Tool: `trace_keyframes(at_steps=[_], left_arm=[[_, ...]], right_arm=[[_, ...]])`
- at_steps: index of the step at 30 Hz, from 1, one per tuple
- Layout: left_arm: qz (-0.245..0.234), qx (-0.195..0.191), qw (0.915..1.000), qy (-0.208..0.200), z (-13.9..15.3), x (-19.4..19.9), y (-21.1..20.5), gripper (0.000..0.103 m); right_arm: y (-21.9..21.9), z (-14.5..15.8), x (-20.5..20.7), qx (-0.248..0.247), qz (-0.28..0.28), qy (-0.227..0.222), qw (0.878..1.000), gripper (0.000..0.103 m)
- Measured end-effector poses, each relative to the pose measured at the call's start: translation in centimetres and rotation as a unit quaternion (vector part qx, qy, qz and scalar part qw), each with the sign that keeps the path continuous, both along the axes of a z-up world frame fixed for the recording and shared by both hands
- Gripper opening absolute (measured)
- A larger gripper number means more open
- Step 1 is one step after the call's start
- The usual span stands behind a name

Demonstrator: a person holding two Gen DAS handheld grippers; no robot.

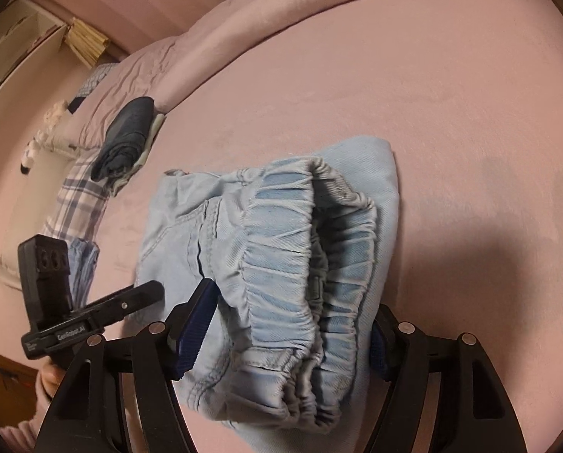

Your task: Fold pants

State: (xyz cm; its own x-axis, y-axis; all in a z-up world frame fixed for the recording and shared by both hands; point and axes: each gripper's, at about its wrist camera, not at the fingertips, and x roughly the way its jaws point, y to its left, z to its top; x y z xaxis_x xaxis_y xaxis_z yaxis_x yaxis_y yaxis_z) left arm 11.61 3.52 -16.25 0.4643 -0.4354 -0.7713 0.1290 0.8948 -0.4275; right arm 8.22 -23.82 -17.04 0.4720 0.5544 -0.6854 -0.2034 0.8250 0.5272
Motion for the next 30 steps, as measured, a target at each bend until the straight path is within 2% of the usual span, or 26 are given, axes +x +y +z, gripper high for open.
trace_keyframes(at_steps=[2,5,7,17,25,30], left_arm=[[0.001,-0.011,0.9999,-0.002,0.2,0.0,0.2,0.039],[-0.003,-0.006,0.9998,-0.017,0.8,-0.3,-0.2,0.027],[-0.005,0.0,0.9994,-0.034,1.5,-0.8,-0.4,0.024],[0.006,0.021,0.996,-0.087,4.5,0.5,0.5,0.023],[0.013,0.034,0.9942,-0.101,5.6,3.1,1.6,0.023],[0.015,0.039,0.9941,-0.1,5.6,5.5,1.4,0.023]], right_arm=[[0.2,0.4,-0.4,-0.014,-0.002,-0.013,1.0,0.06],[0.6,1.3,-0.8,-0.029,0.0,-0.038,0.999,0.051],[1.2,2.4,-1.2,-0.04,0.004,-0.062,0.997,0.045],[2.6,6.4,-0.3,-0.049,0.012,-0.141,0.989,0.041],[3.8,8.3,2.5,-0.057,0.012,-0.17,0.984,0.041],[4.1,8.2,4.5,-0.062,0.011,-0.172,0.983,0.041]])
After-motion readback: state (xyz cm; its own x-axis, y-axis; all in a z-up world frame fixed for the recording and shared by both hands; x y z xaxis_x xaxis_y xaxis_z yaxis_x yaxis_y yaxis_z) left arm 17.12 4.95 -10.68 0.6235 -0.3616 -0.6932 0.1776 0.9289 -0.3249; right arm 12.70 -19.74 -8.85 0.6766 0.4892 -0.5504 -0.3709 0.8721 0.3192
